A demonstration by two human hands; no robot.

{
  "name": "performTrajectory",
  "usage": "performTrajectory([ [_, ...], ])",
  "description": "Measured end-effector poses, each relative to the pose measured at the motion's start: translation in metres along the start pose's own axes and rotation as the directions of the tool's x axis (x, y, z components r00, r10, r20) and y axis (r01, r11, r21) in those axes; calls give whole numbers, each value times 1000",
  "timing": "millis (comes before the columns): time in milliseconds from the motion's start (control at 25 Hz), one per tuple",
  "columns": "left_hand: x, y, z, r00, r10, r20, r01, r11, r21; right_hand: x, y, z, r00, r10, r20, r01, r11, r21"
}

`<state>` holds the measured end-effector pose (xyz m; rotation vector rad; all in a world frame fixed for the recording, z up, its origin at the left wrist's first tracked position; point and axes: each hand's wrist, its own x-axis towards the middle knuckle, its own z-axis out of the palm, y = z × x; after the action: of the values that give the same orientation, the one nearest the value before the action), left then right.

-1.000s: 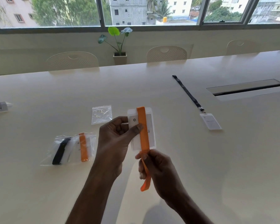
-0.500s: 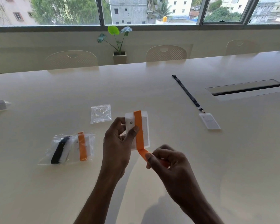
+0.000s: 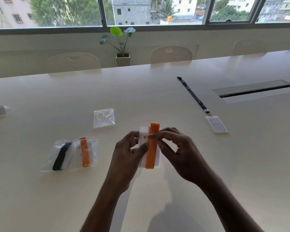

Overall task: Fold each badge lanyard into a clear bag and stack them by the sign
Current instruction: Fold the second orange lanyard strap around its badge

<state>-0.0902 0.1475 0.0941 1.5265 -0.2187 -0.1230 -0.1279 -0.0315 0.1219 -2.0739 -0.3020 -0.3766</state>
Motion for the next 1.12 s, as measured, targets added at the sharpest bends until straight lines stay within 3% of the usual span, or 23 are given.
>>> performTrajectory([
  [120,-3,-8,2,999,-47,22,48,998,-41,13,9,5,983,-11,-183,-1,998,-66],
  [200,-3,-16,6,996,-86,22,87,993,-81,21,15,8,975,6,-224,-18,999,-49],
  [440,0,-37,7,985,-171,22,172,975,-141,35,40,20,982,81,-170,-90,995,-45],
  [600,3,-52,8,973,-232,8,232,968,-100,36,61,24,975,213,-64,-208,975,76],
  [760,5,-67,10,950,-311,-15,311,950,30,33,84,33,942,335,6,-334,940,71],
  [920,8,-78,13,973,-219,-72,230,938,260,35,103,37,930,362,55,-365,931,35],
  [1120,13,-90,17,992,-98,-83,127,848,515,35,120,43,936,346,68,-342,937,-70],
])
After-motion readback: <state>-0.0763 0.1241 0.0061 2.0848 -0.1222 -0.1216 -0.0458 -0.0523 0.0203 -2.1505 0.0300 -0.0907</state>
